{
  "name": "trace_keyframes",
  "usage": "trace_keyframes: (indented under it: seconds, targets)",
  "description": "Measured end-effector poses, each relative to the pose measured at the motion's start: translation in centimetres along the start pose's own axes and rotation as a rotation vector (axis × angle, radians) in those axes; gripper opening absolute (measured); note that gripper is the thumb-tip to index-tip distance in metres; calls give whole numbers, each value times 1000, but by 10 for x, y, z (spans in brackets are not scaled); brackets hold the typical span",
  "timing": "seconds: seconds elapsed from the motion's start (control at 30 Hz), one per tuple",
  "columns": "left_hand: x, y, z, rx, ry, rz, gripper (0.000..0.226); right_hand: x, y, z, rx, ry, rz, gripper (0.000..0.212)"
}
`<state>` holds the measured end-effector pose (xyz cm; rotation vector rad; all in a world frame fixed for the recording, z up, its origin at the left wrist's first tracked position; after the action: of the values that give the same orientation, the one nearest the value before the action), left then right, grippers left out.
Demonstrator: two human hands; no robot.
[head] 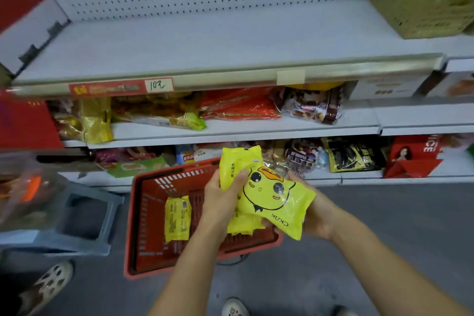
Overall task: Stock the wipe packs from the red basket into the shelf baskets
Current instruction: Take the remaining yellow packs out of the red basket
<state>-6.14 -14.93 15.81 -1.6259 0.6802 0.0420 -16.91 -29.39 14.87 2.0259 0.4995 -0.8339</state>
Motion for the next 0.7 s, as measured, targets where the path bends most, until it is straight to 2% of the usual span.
trace_keyframes:
  seconds: [0.03,0.1,0.13,0.27,0.37,0.43,0.53,0.6,0.7]
  targets:
    - [-6,-4,-13,-6,-20,-22,23,-11,5,15,17,-51,21,80]
    - [-19,-8,-44,-10,-39,-60,21,-38,15,42,-8,-30,87,92]
    - [-27,-9,-61,-6,-38,-76,19,-55,19,55,-60,-25,109,89]
    - [-58,-3,-144,-42,30,-11,19,-124,34,112,-302,-196,240,36]
    - [-80,7,-209,-140,140,135,25,-177,43,167,-343,-264,333,37]
    - [-91,15,-252,-187,181,210,40,-211,50,202,-331,-302,394,39]
    - [-103,25,-313,-343,231,330,82,-254,57,248,-201,-412,495,34]
    - [-105,29,-347,-411,245,334,90,-274,61,272,-48,-459,586,28]
    - [-115,29,-392,-324,313,266,104,-289,64,296,108,-443,680,31]
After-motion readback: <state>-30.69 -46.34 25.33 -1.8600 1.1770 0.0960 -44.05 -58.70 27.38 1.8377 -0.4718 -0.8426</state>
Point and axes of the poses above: each hand's wrist, its own x-axis towards the middle knuckle, its own z-axis out of the back of the hand, y = z × x, the point moved 2 cm from there along x, towards the middle knuckle, and after that the axes turned 10 degrees about -x, right-handed, at the moved point
